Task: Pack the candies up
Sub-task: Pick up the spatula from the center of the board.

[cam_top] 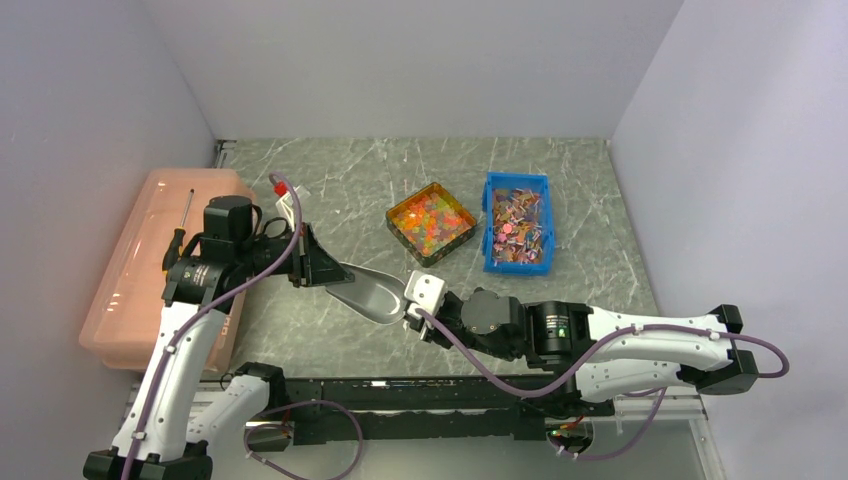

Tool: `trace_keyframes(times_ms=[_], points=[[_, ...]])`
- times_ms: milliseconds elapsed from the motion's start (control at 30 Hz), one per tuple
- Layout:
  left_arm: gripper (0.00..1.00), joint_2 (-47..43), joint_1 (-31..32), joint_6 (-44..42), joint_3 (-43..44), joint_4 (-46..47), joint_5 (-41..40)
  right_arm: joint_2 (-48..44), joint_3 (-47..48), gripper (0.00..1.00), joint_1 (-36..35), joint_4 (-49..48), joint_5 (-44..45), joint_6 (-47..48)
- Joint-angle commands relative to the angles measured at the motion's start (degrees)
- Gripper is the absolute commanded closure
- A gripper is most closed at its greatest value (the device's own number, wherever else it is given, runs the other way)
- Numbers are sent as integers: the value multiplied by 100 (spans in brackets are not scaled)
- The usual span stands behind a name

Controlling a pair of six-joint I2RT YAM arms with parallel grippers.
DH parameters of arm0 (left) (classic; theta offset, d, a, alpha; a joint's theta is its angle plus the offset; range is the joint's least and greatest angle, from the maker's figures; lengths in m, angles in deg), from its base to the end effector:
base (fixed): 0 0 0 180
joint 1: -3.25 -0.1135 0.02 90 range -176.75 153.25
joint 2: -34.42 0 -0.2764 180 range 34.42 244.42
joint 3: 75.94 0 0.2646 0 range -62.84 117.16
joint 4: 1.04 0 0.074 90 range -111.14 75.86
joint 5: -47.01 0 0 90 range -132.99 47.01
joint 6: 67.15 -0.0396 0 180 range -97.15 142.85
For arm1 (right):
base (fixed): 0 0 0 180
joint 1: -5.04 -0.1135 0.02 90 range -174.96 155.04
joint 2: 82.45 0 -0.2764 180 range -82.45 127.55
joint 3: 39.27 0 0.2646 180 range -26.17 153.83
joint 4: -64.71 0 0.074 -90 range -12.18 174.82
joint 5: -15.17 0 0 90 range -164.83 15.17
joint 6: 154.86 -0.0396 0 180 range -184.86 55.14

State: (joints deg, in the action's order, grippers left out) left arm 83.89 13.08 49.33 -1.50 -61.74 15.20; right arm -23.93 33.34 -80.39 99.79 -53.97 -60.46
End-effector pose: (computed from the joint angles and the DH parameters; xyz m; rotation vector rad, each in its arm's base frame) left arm 0.1492 -0.0600 0.3799 0.2918 2.1893 -1.4623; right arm 0.0329 0.2341 0.3739 -1.1976 1.5493 0.5957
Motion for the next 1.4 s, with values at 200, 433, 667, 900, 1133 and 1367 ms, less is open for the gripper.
trace_keyframes(times_ms=[200, 433, 667, 900, 1133, 1367], points=[[93, 71, 28, -178, 9, -61, 311, -374, -62, 100, -53, -879, -332, 224], [64, 23, 28, -149, 273, 18, 54, -319, -145, 100, -52, -550, -316, -8], [55, 35, 28, -239, 419, -99, -568, -205, 63, 100, -53, 90, 168, -333], [47, 8, 28, -655, 698, -565, -1879, -52, 395, 100, 76, 887, 643, -860], [33, -213, 28, -932, 646, -460, -2932, 273, 950, 100, 702, 1959, 762, -1513], [10, -507, 28, -1104, 399, -90, -3408, 426, 1404, 100, 1701, 3029, 520, -2276]])
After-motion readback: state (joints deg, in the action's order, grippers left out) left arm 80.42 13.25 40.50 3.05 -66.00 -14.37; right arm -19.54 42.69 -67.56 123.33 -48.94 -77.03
